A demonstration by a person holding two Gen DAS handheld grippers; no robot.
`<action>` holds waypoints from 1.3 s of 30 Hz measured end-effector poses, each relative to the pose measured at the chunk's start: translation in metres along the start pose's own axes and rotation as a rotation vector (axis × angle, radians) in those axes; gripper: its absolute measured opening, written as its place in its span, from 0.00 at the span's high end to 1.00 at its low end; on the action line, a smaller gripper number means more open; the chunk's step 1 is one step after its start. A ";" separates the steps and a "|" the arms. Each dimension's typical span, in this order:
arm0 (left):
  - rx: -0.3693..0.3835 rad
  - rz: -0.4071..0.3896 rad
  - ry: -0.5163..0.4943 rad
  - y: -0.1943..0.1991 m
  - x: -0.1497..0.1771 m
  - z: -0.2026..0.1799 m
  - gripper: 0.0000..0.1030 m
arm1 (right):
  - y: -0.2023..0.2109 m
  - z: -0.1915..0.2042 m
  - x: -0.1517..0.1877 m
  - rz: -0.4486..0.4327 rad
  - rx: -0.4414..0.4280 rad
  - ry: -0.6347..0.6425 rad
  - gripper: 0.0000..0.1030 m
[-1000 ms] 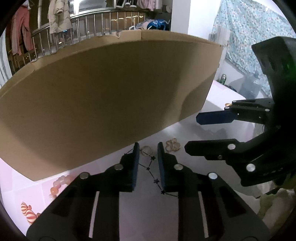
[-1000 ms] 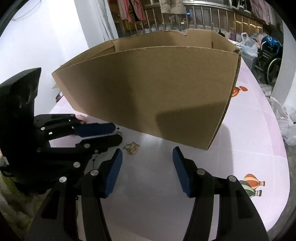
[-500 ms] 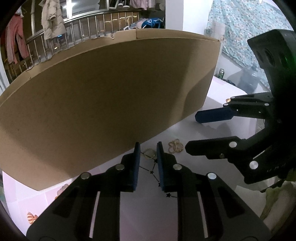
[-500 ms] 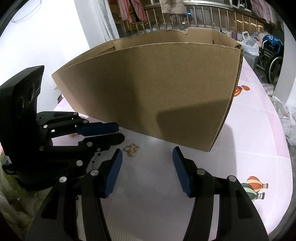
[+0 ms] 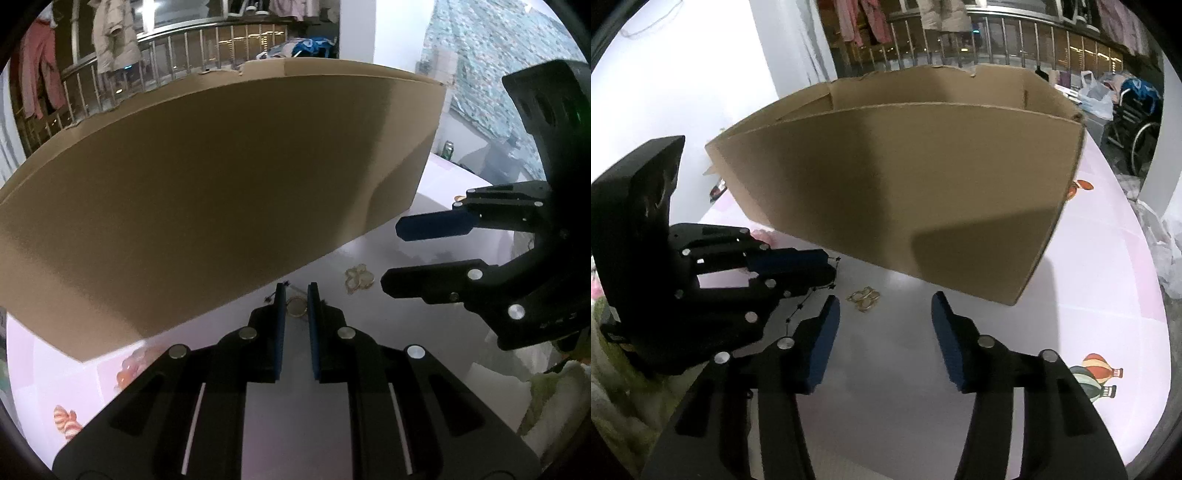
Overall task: Organize jewelry
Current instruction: 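Close the right tool on the gold flower charm while the left tool closes beside it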
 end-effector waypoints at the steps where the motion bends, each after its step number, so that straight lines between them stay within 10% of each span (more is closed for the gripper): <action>1: -0.003 0.000 0.008 0.001 0.001 0.001 0.90 | -0.001 -0.001 -0.001 0.002 -0.002 0.007 0.58; 21: 0.012 -0.012 0.052 0.005 0.007 0.007 0.90 | -0.018 0.009 -0.010 0.066 0.024 0.177 0.79; 39: 0.017 -0.015 0.057 0.005 0.007 0.008 0.90 | -0.007 0.001 -0.016 0.051 0.017 0.156 0.79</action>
Point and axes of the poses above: each gripper's, at about its wrist camera, not at the fingertips, and y roughly against the way its jaws point, z to its left, x to its underside, the point moved 5 cm from there along -y, roughly the way its jaws point, and after that the axes turned 7 degrees about y, right-handed, at the moved point
